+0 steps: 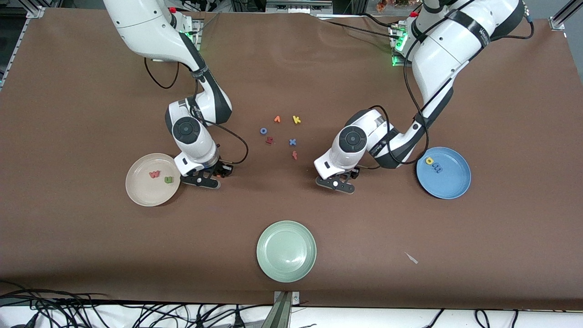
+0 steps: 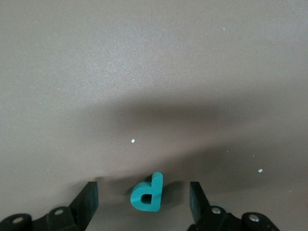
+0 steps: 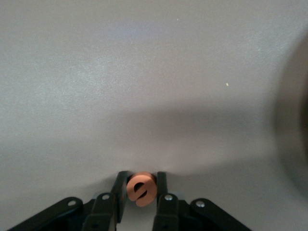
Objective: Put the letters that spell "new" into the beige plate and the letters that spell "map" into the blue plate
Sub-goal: 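Carry the orange e to the white plate while the left gripper carries the d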
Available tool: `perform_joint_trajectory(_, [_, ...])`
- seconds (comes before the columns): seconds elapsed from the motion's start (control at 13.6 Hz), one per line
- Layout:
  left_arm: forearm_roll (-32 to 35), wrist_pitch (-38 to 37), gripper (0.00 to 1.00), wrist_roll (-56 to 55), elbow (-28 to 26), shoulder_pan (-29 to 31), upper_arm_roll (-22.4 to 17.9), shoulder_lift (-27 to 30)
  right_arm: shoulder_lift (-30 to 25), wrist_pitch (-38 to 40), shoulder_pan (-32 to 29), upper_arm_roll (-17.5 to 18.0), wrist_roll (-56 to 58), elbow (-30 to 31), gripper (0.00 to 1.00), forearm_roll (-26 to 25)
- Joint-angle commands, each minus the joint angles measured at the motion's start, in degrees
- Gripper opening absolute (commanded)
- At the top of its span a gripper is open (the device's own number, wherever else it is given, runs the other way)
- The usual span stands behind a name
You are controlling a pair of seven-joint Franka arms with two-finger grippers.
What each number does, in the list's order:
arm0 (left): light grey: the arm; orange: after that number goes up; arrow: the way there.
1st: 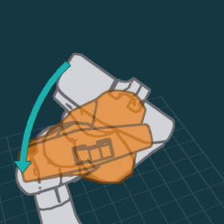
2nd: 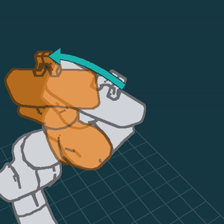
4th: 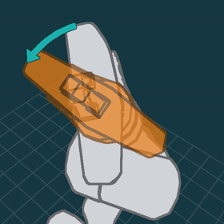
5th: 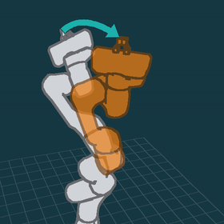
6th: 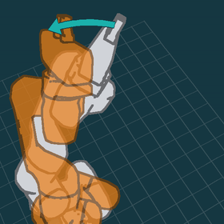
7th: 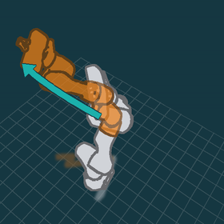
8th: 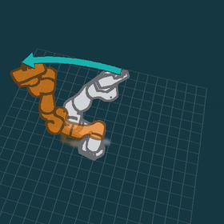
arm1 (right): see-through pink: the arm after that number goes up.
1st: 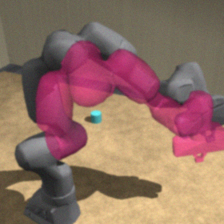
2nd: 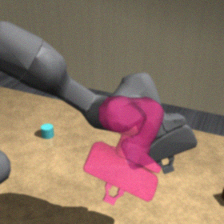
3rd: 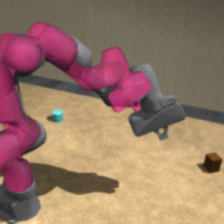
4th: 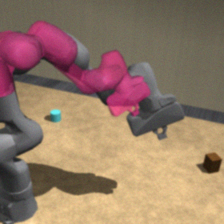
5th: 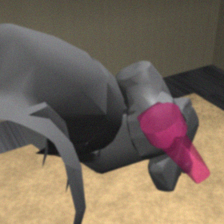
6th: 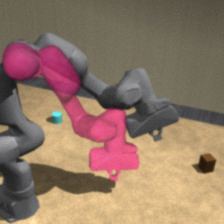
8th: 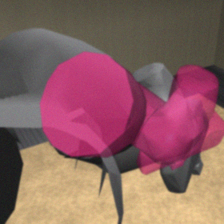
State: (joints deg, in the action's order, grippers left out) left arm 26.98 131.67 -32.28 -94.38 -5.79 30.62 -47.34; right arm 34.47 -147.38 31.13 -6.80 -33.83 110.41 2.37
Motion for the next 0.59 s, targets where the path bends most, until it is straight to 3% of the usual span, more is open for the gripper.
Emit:
perform_joint_trajectory(0.0, [1.8,-0.3,0.69,-1.0,0.7,-0.7,-0.5,-0.4,-3.0,4.8,-0.2,-2.4,4.7,-0.4,0.23,1.0])
perform_joint_trajectory(0.22, [1.8,-0.4,0.63,-1.0,0.4,-0.8,-0.5,-0.4,-6.3,15.5,-0.4,-8.6,18.0,-2.9,0.23,1.0])
perform_joint_trajectory(0.51, [1.8,-0.6,0.48,-0.9,0.3,-0.8,-0.5,-0.4,-9.3,15.9,-0.5,-16.9,35.5,1.8,0.24,1.1])
